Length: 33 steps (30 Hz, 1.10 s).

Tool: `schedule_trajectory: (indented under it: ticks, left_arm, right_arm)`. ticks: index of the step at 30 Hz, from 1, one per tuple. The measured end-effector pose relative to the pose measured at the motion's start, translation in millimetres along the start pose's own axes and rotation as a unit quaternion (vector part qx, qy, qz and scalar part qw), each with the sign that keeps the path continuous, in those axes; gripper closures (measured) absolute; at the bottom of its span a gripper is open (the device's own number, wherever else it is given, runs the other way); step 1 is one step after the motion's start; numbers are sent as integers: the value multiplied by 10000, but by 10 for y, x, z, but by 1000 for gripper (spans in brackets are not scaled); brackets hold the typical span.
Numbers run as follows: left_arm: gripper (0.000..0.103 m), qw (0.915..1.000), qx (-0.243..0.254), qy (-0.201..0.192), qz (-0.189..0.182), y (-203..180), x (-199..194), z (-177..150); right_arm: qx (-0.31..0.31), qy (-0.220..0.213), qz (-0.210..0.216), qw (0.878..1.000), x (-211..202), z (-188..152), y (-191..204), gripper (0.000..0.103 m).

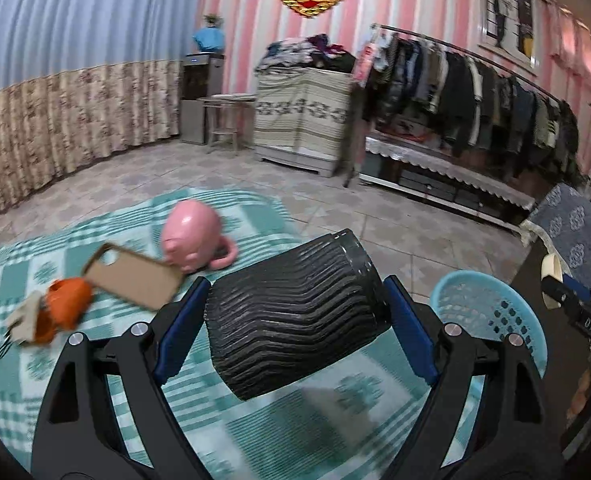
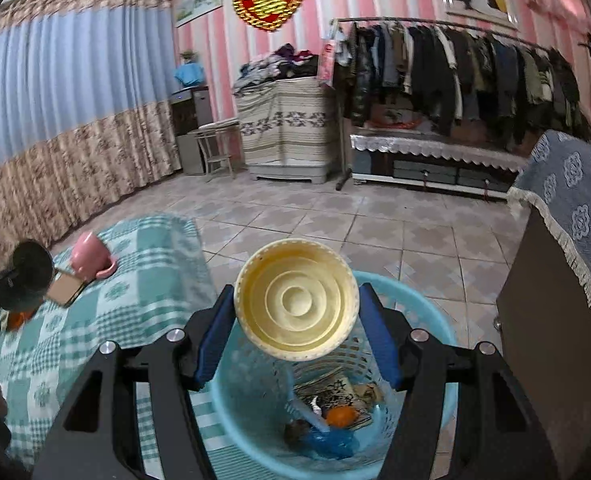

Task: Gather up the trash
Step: 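Carry the cup and lid over the wastebasket and open both grippers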

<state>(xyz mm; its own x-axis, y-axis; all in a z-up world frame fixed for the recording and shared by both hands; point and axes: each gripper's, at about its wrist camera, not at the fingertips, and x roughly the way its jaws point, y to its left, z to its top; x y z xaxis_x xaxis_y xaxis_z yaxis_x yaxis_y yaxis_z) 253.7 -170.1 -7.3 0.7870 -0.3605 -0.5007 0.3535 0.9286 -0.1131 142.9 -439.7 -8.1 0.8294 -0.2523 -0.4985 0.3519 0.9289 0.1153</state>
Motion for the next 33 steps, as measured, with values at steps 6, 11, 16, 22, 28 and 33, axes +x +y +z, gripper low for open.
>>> schedule_trajectory:
  ticks: [6,11,16,22,28,33]
  left_arm:
    - [19,9991,244,52,-355,-493,271,151]
    - [19,9969,573,48,-542,-874,376,142]
    - [19,9937,749,257,-796,-1240,675,55]
    - [19,9864,1017,674,-1103,-1662,1083,-116]
    - [18,9824,1252,754,-1159,-1890,1229,-242]
    - [16,9798,1164,996,-1285,-1884,1370,-246]
  right_arm:
    - [124,-64,-271,9995,32,231,-299,41]
    - [506,-27,-237,9984,122,128,-507,41]
    - [480,215,-553,9971,242,16,-581,41]
    - [728,573,-845,9921,413,-153,-925,41]
    - [897,570,-1011,9892,401,-205,-1108,41]
    - [806,612,-922,9906,433,-193,-1058,41]
